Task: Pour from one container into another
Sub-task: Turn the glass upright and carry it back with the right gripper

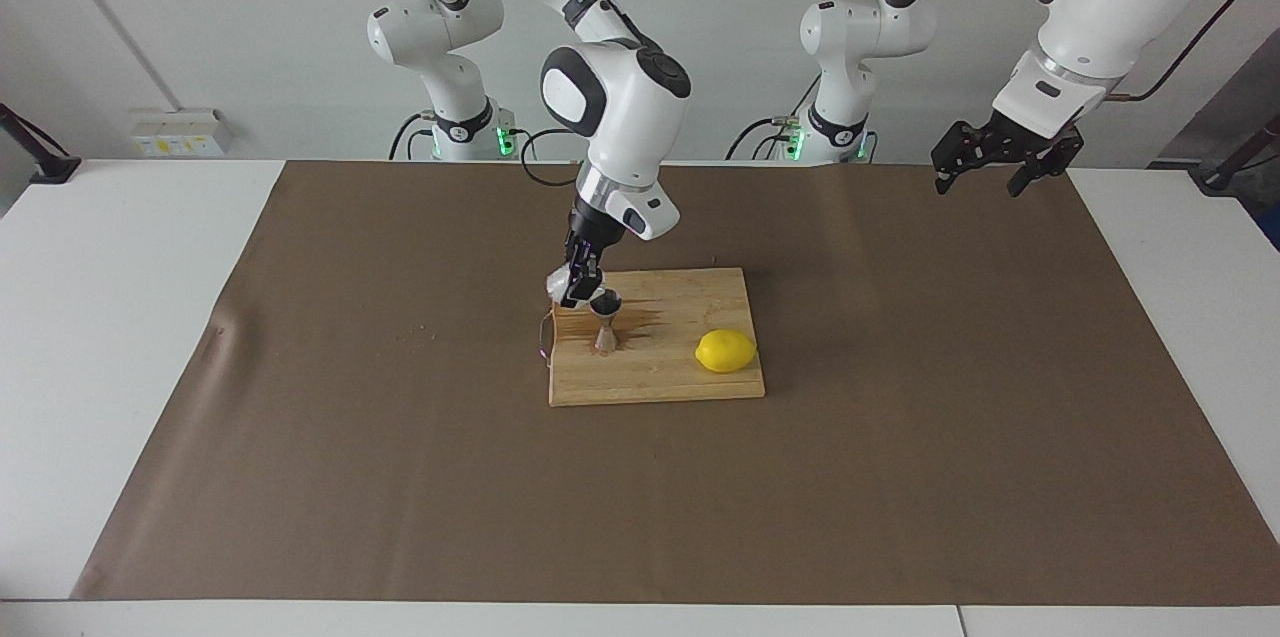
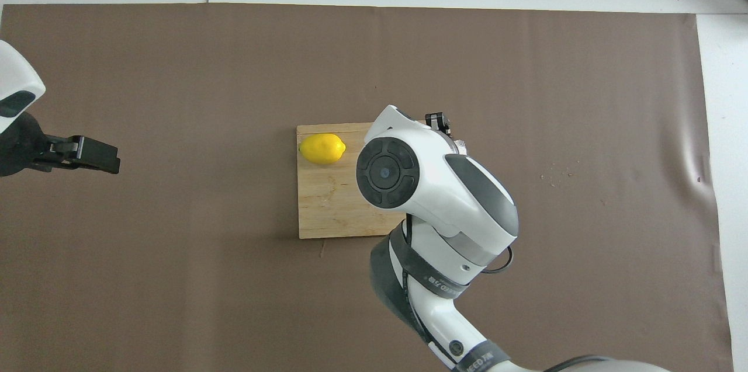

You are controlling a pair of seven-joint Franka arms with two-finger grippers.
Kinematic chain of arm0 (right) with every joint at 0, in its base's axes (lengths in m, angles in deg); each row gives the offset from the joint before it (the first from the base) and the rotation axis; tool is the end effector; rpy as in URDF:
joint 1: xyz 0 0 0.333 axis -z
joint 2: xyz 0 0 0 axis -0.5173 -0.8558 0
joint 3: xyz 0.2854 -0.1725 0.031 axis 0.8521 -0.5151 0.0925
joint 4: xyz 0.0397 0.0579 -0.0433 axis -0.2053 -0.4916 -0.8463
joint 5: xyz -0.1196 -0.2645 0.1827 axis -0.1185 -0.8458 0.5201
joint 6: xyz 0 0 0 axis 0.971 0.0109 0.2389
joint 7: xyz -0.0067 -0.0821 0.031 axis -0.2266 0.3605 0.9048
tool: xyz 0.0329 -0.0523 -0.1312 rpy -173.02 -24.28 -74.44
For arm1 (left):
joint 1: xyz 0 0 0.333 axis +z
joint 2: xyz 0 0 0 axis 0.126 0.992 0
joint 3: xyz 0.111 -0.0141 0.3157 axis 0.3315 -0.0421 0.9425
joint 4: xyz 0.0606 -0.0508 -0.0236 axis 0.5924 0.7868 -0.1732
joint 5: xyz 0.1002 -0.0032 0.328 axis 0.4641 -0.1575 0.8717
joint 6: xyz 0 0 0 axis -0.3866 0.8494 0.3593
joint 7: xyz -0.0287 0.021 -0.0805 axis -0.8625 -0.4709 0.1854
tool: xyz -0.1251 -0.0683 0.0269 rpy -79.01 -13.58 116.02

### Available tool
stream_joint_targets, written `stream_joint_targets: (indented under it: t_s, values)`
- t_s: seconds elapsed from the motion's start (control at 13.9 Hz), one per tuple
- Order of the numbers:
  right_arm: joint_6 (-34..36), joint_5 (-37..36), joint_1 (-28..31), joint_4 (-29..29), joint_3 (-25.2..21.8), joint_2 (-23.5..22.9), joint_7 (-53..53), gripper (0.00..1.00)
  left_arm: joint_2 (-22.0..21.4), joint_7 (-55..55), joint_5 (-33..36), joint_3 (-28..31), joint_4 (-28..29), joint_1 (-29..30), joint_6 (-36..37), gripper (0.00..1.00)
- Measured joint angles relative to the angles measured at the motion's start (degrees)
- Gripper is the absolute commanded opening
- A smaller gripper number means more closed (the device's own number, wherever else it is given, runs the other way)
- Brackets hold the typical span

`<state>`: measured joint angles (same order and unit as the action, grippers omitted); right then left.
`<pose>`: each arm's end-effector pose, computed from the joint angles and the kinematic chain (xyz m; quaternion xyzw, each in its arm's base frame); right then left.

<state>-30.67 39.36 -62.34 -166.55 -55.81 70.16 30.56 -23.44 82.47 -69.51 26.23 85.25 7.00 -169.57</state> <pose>0.5142 0.2815 0.4380 0.6723 0.7093 -0.0625 0.2023 0.4727 -0.0489 0.5927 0.9985 -0.0460 -0.0282 0.0103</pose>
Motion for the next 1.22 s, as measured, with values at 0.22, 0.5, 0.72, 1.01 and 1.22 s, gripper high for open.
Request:
stream_joint_targets:
  t_s: [0.22, 0.5, 0.72, 1.01, 1.22]
  values:
    - [-1.0, 3.1, 2.2, 0.0, 0.0, 0.0, 0.0, 0.00, 0.0, 0.0, 0.0, 0.0, 0.0, 0.0, 0.0, 1.00]
    - [-1.5, 5.3, 4.4, 0.0, 0.0, 0.0, 1.3, 0.00, 0.0, 0.0, 0.0, 0.0, 0.0, 0.0, 0.0, 1.00]
    - [-1.5, 8.9, 6.6, 0.0, 0.0, 0.0, 5.3, 0.00, 0.0, 0.0, 0.0, 0.0, 0.0, 0.0, 0.0, 1.00]
    - [-1.5, 14.3, 11.2, -0.5, -0.1, 0.0, 11.2, 0.00, 0.0, 0.0, 0.0, 0.0, 0.0, 0.0, 0.0, 1.00]
    - [-2.6, 17.8, 14.4, -1.7, -0.1, -0.1, 15.5, 0.00, 0.0, 0.0, 0.0, 0.0, 0.0, 0.0, 0.0, 1.00]
